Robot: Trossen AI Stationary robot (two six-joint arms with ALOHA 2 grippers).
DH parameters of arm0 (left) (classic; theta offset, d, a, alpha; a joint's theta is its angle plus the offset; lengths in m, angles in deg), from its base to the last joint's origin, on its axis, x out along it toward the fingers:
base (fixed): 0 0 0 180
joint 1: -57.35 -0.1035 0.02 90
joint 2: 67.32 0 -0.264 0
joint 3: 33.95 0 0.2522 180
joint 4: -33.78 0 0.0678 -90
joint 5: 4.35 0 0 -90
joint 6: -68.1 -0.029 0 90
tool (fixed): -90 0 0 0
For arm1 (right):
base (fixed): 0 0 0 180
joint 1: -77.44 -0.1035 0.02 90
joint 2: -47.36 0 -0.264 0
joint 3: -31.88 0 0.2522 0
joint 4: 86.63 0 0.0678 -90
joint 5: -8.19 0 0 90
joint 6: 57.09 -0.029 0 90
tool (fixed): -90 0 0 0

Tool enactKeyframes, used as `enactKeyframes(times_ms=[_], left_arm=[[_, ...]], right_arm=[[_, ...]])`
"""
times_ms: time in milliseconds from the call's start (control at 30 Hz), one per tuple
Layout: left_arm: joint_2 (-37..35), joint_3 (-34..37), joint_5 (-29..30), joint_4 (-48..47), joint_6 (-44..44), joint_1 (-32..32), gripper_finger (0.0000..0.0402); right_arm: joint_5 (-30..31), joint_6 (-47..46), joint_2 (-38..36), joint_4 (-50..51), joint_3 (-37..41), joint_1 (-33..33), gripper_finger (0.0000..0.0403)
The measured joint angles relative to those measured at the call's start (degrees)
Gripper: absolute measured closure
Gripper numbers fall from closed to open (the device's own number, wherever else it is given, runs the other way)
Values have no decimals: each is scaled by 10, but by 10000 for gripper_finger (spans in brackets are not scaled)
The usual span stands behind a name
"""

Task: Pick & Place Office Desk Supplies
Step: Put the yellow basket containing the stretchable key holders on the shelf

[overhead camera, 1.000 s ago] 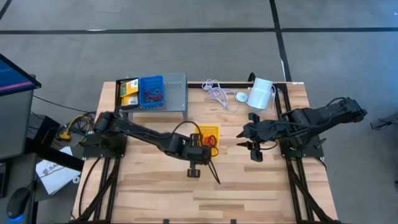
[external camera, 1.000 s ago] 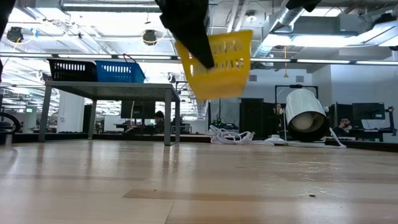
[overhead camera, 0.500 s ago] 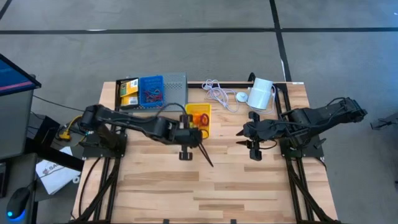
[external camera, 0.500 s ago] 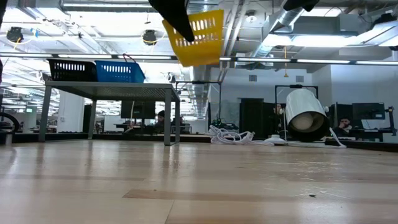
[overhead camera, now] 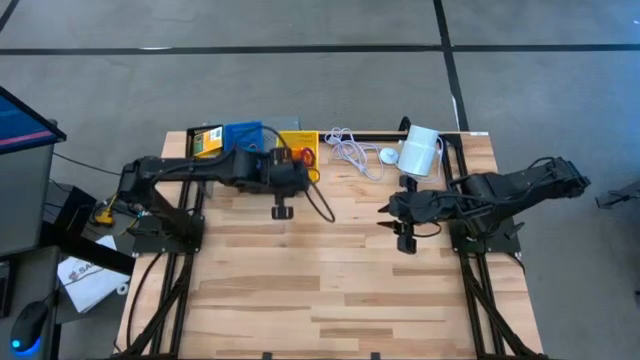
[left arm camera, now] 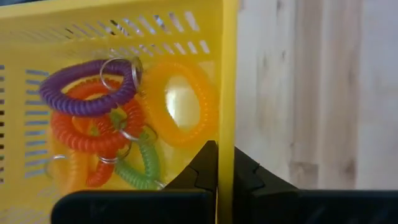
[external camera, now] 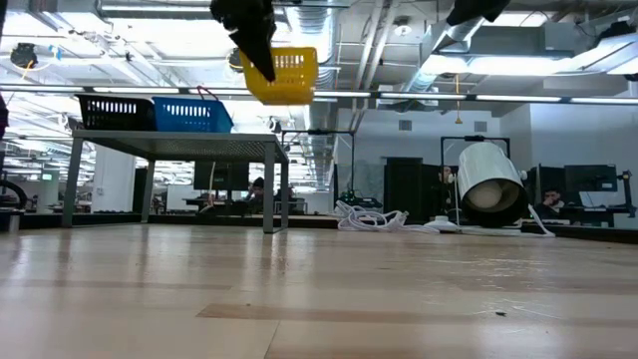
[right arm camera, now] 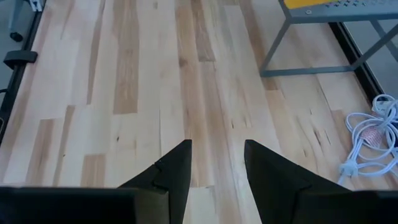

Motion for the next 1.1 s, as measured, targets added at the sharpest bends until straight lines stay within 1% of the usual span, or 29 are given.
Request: enactKeyframes(times_ms=[200, 367, 467, 767, 1100], left_arm=[[9, 0, -21, 1, -43, -59, 401], [15, 0, -50, 0, -60, -103, 401], [18, 1, -57, -11, -63, -122, 401], [18, 2, -61, -40, -63, -147, 401], [17, 59, -57, -26, -67, -157, 401]], right_arm=[[0, 0, 11, -3, 0, 10, 260], [-1, 1, 21, -2, 0, 10, 260], [-1, 0, 22, -3, 0, 10, 260], [-2, 0, 22, -3, 0, 10, 260], [-2, 0, 22, -6, 0, 10, 260]])
